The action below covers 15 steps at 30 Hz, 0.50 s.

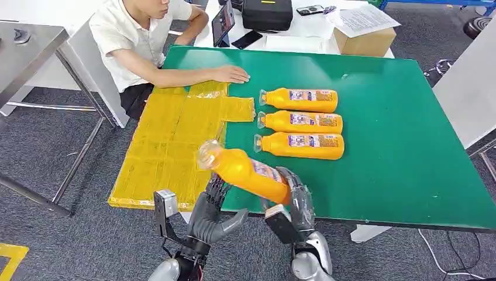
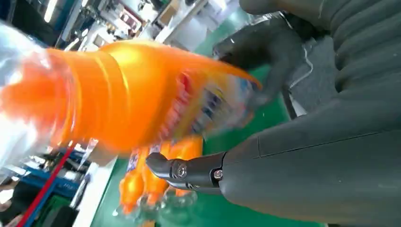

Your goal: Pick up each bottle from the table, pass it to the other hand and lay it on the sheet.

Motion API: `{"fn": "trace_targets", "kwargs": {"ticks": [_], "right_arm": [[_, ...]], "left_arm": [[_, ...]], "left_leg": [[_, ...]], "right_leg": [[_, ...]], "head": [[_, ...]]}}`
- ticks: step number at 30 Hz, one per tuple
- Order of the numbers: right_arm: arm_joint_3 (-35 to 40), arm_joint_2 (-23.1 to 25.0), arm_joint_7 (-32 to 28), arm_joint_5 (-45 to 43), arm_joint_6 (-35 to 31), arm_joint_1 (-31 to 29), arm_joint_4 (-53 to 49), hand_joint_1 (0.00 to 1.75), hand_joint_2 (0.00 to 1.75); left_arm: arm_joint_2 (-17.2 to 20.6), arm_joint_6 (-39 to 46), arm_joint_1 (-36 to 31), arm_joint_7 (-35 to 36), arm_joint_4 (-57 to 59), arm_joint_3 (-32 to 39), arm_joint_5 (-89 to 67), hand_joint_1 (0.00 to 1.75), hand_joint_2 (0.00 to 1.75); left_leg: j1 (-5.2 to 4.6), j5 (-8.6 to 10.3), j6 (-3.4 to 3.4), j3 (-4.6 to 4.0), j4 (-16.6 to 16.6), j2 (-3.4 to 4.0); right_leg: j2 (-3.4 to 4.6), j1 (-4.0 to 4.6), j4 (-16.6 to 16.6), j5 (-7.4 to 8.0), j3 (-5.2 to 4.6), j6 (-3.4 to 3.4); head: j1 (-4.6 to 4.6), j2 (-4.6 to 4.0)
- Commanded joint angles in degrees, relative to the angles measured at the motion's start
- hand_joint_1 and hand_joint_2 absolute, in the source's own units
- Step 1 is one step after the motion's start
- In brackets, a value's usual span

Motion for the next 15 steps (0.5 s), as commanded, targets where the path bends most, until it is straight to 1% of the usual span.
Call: {"fn": "trace_targets", "kwargs": {"ticks": [1, 3, 6, 7, 9, 10, 11, 12, 13, 14, 15], "right_arm": [[10.5, 0.0, -1.4, 1.9, -1.9, -3.5, 6.8, 1.75, 1.75], [12.9, -0.7, -2.8, 1.2, -1.6, -3.7, 6.6, 1.75, 1.75], [14.8, -0.2, -3.5, 1.1, -2.7, -3.5, 7.6, 1.75, 1.75], [15.5, -0.2, -3.8, 1.3, -3.0, -3.6, 7.8, 1.75, 1.75], [16.7, -0.2, -4.2, 0.0, -2.7, -3.7, 8.2, 1.75, 1.75], [16.9, -0.2, -4.2, 0.0, -2.8, -3.7, 8.2, 1.75, 1.75], [17.6, -0.1, -4.0, 0.0, -2.5, -3.9, 8.7, 1.75, 1.75], [18.1, 0.0, -3.8, -1.2, -1.1, -3.8, 9.0, 1.75, 1.75], [18.3, 0.3, -3.7, -2.1, 0.0, -3.5, 9.2, 1.75, 1.75], [18.5, 0.4, -3.7, -2.7, 0.7, -3.3, 9.3, 1.75, 1.75], [18.8, 0.6, -3.6, -3.4, 1.7, -3.1, 9.6, 1.68, 1.75]], "left_arm": [[-0.8, -0.5, -3.7, 0.7, 5.8, -1.1, 0.9, 0.0, 1.75], [-0.8, -0.7, -4.6, 0.7, 6.6, -1.4, 1.0, 0.0, 1.75], [-1.5, -1.0, -5.6, 0.5, 6.9, -1.1, 1.6, 0.0, 1.75], [-1.6, -1.0, -5.9, 0.6, 7.0, -1.0, 1.9, 0.0, 1.75], [-1.9, -1.2, -6.6, 0.9, 7.5, -0.4, 3.4, 0.0, 1.75], [-1.9, -1.2, -6.7, 0.9, 7.5, -0.3, 3.6, 0.0, 1.75], [-2.0, -1.7, -6.8, 0.4, 7.1, 0.0, 3.9, 0.0, 1.75], [-2.7, -1.4, -6.5, -0.8, 6.3, 1.1, 4.4, 0.0, 1.75], [-3.0, -0.9, -6.2, -1.5, 5.4, 1.6, 4.5, 0.52, 1.75], [-3.1, -0.8, -6.2, -1.7, 4.7, 1.7, 4.6, 1.45, 1.75], [-3.4, -0.1, -6.0, -1.9, 4.0, 2.2, 4.9, 1.75, 1.75]], "left_leg": [[0.08, -0.07, -0.12, 0.28, -0.1, -0.01], [0.03, -0.03, -0.06, 0.17, -0.1, -0.03], [0.07, -0.08, -0.13, 0.33, -0.1, -0.03], [0.06, -0.04, -0.09, 0.18, -0.1, -0.08], [0.09, -0.09, -0.14, 0.33, -0.1, -0.06], [0.14, -0.18, -0.23, 0.58, -0.1, -0.08], [0.08, -0.05, -0.11, 0.19, 0.0, -0.04], [0.08, -0.06, -0.13, 0.23, -0.1, -0.06], [0.11, -0.09, -0.15, 0.31, -0.1, -0.07], [0.08, -0.06, -0.11, 0.18, 0.0, -0.06], [0.11, -0.11, -0.14, 0.26, 0.0, -0.09]], "right_leg": [[0.05, 0.07, -0.1, -0.07, 0.27, -0.13], [0.01, 0.03, -0.1, -0.02, 0.16, -0.07], [0.04, 0.06, -0.1, -0.07, 0.32, -0.13], [-0.02, 0.05, -0.1, -0.05, 0.19, -0.1], [0.02, 0.08, -0.1, -0.09, 0.32, -0.16], [0.06, 0.13, -0.1, -0.18, 0.56, -0.27], [0.02, 0.07, -0.1, -0.04, 0.2, -0.11], [0.01, 0.08, -0.1, -0.06, 0.24, -0.13], [0.01, 0.1, -0.1, -0.09, 0.32, -0.16], [-0.01, 0.07, 0.0, -0.07, 0.19, -0.11], [-0.02, 0.1, 0.0, -0.11, 0.28, -0.15]], "head": [[-0.02, 0.0], [-0.02, 0.0], [0.0, 0.0], [0.0, 0.0], [-0.02, 0.0], [-0.02, 0.0], [-0.02, 0.0], [0.0, 0.0], [-0.02, 0.0], [-0.02, 0.0], [-0.02, 0.0]]}}
